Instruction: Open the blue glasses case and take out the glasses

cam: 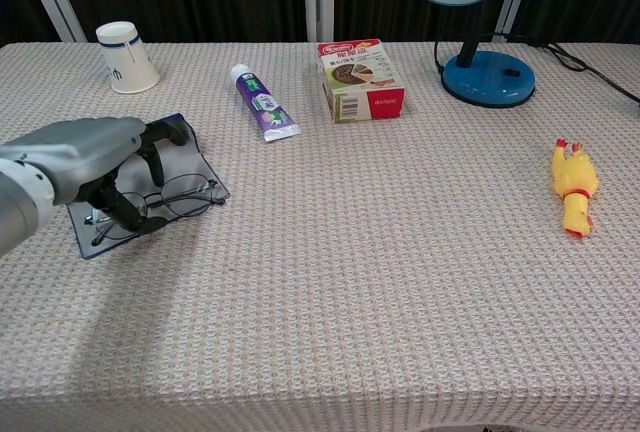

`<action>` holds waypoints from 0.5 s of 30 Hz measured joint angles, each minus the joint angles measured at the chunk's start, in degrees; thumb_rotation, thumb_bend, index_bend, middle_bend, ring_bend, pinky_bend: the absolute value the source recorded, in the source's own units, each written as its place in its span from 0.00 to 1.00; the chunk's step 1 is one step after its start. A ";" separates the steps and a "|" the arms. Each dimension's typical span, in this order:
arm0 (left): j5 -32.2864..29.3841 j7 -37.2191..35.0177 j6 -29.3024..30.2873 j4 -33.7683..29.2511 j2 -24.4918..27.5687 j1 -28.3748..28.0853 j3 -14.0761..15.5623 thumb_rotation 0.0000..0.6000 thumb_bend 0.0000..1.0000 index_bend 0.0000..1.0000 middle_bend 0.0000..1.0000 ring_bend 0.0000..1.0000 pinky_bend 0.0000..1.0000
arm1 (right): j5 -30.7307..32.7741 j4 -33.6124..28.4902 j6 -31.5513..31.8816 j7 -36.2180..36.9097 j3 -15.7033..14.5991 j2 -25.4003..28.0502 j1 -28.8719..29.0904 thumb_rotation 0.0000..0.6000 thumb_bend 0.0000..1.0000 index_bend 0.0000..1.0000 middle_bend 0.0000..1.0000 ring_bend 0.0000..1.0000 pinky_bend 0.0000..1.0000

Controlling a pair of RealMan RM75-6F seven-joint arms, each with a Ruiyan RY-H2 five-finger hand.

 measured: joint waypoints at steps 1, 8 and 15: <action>0.09 -0.10 -0.11 0.43 -0.17 -0.01 0.04 1.00 0.26 0.14 0.34 0.16 0.21 | 0.05 0.07 -0.07 0.03 0.00 -0.03 0.02 1.00 0.18 0.00 0.00 0.00 0.00; 1.15 -0.67 -0.78 2.73 -1.11 -0.05 0.37 1.00 0.30 0.15 0.38 0.19 0.22 | 0.11 0.40 -0.22 0.19 -0.02 -0.11 0.04 1.00 0.18 0.00 0.00 0.00 0.00; 1.00 -0.42 -1.45 3.55 -1.27 0.05 0.62 1.00 0.35 0.15 0.43 0.21 0.23 | 0.11 0.62 -0.47 0.18 -0.14 -0.25 0.09 1.00 0.18 0.00 0.00 0.00 0.00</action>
